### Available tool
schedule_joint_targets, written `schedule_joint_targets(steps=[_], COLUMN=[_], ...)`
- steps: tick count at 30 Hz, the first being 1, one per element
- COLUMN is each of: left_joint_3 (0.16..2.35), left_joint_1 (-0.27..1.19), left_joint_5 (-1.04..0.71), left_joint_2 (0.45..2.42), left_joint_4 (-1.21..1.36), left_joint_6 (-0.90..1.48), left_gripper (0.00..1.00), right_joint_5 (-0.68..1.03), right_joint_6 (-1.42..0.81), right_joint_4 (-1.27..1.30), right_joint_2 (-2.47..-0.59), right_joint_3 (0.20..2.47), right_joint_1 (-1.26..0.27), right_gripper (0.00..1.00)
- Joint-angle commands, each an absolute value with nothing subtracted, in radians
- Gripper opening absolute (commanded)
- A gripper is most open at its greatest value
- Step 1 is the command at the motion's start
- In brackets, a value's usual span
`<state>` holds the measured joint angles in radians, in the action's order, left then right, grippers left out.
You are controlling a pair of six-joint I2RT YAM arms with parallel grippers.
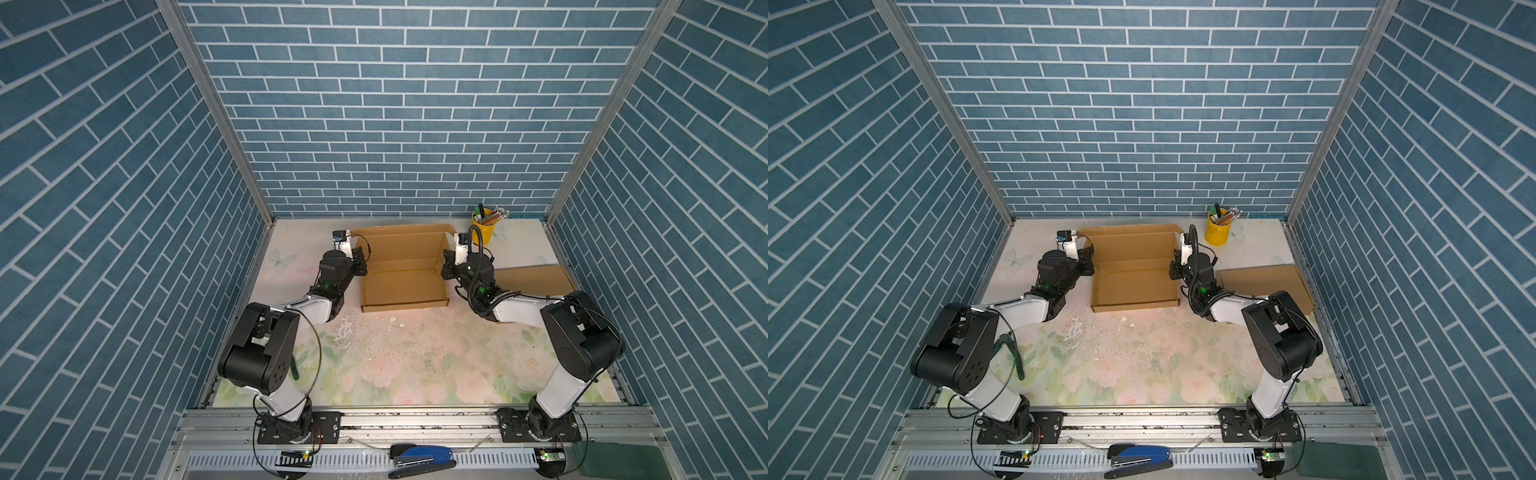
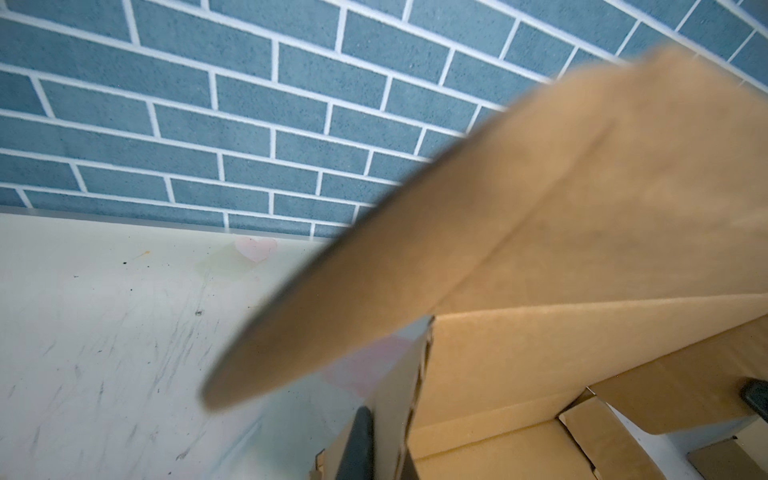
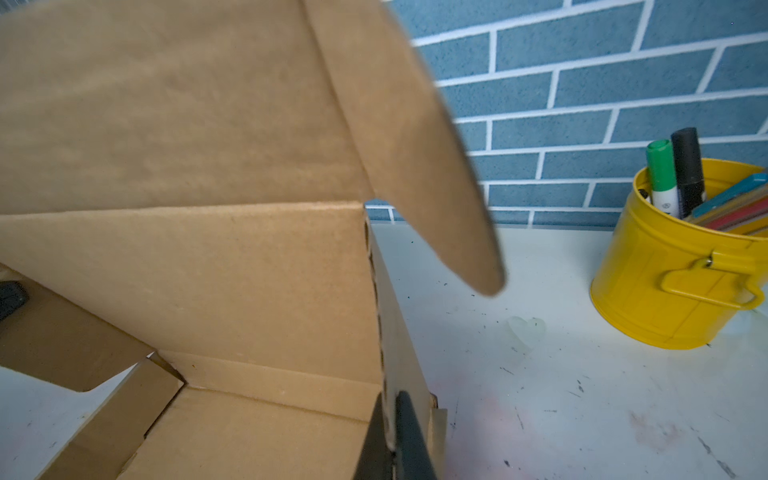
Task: Fold the paper box
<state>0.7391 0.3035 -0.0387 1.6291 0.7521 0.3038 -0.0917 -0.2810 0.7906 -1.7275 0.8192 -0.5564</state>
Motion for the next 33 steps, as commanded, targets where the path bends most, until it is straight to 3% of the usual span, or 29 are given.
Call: schedule_joint_targets(steps=[1, 33], left_joint_3=[0.704, 0.531], left_joint_1=[0.344, 0.42], left_joint_5=[-0.03, 0.024], left_joint_2=[1.644, 1.687], left_joint_4=[0.815, 0.964], left_joint_6=[0.348, 0.356], left_gripper=[0.07, 0.07], right_joint_5=[-0.106, -0.125], right_joint_6=[-0.329, -0.342], right_joint_4=[0.808, 0.841], right_joint_2=[-1.713, -1.749], right_joint_3=[0.782, 0.717], right_joint_1=[-0.585, -0.607], right_gripper=[0.0, 0.0])
